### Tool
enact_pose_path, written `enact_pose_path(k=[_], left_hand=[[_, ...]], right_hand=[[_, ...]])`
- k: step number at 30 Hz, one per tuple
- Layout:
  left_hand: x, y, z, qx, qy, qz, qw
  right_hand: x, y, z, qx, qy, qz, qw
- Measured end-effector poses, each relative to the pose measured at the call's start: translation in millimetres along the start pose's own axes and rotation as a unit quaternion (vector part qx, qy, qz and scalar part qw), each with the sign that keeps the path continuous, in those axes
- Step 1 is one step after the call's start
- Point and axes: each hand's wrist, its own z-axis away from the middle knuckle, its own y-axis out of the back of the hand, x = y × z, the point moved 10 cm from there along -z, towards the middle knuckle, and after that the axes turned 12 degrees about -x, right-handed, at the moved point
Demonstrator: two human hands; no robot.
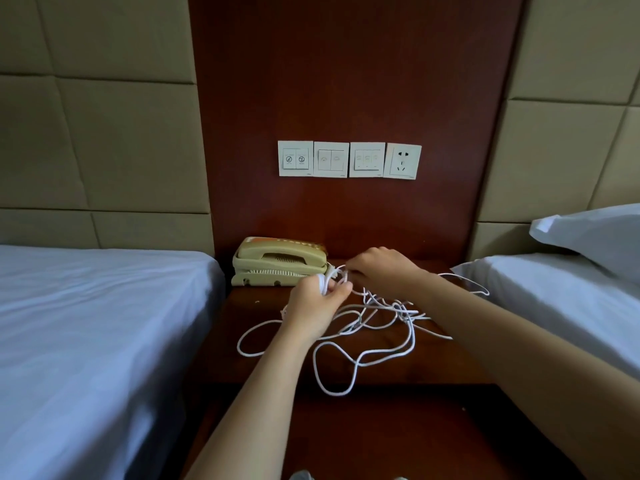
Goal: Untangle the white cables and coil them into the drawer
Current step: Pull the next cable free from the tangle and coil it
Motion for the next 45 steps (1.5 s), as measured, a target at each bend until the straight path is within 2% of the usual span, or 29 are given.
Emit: enact_pose_path(k=[2, 5, 8, 11, 13, 15, 19, 25, 28, 32, 34, 36, 40, 43, 45], left_hand=[[6.0, 3.5, 0.5, 0.031, -0.01, -0.053, 0.998], [3.5, 23.3, 3.2, 0.11, 0.005, -0.036, 0.993], [-18.5, 42.5, 5.7, 0.177, 0.057, 0.077, 0.98], [-41.1, 57.1, 9.6, 0.235, 0.087, 0.223, 0.942], [-50.7, 66.9, 13.1, 0.261, 0.091, 0.286, 0.917], [-56.7, 71.6, 14.3, 0.262, 0.092, 0.315, 0.908], [-51.0, 68.4, 11.4, 0.224, 0.076, 0.326, 0.915], [-17.6, 47.7, 5.7, 0.14, 0.038, 0.369, 0.918], [-4.3, 31.7, 4.4, 0.101, 0.042, 0.375, 0.921], [10.2, 15.5, 7.4, 0.069, 0.039, 0.387, 0.919], [11.8, 8.7, 11.9, 0.063, 0.046, 0.384, 0.92], [8.0, 4.6, 15.5, 0.066, 0.057, 0.38, 0.921], [-4.3, 4.6, 15.4, 0.081, 0.073, 0.384, 0.917], [-9.7, 4.3, 12.3, 0.086, 0.08, 0.4, 0.909], [-10.8, 3.9, 11.1, 0.087, 0.079, 0.407, 0.906]], right_hand=[[0.4, 0.8, 1.9, 0.019, -0.013, 0.017, 1.0], [19.2, 6.0, 7.6, 0.062, -0.075, 0.036, 0.995], [53.7, -3.6, 14.7, 0.044, -0.154, 0.037, 0.986], [92.4, -19.5, 23.9, 0.018, -0.228, 0.029, 0.973], [123.6, -29.8, 34.7, 0.023, -0.28, -0.038, 0.959], [145.4, -35.7, 43.9, 0.051, -0.303, -0.13, 0.943], [129.1, -34.5, 31.5, 0.077, -0.206, -0.251, 0.943], [91.0, -27.0, 36.4, 0.08, -0.174, -0.282, 0.94], [69.9, -42.6, 55.3, 0.002, -0.151, -0.296, 0.943], [49.4, -94.6, 82.8, -0.144, -0.152, -0.38, 0.901], [42.3, -108.4, 86.8, -0.161, -0.133, -0.376, 0.903], [38.3, -112.4, 83.4, -0.14, -0.109, -0.339, 0.924], [29.1, -123.7, 64.1, -0.126, -0.065, -0.304, 0.942], [30.2, -133.1, 49.3, -0.137, -0.097, -0.283, 0.944], [30.4, -136.3, 41.4, -0.132, -0.101, -0.311, 0.936]])
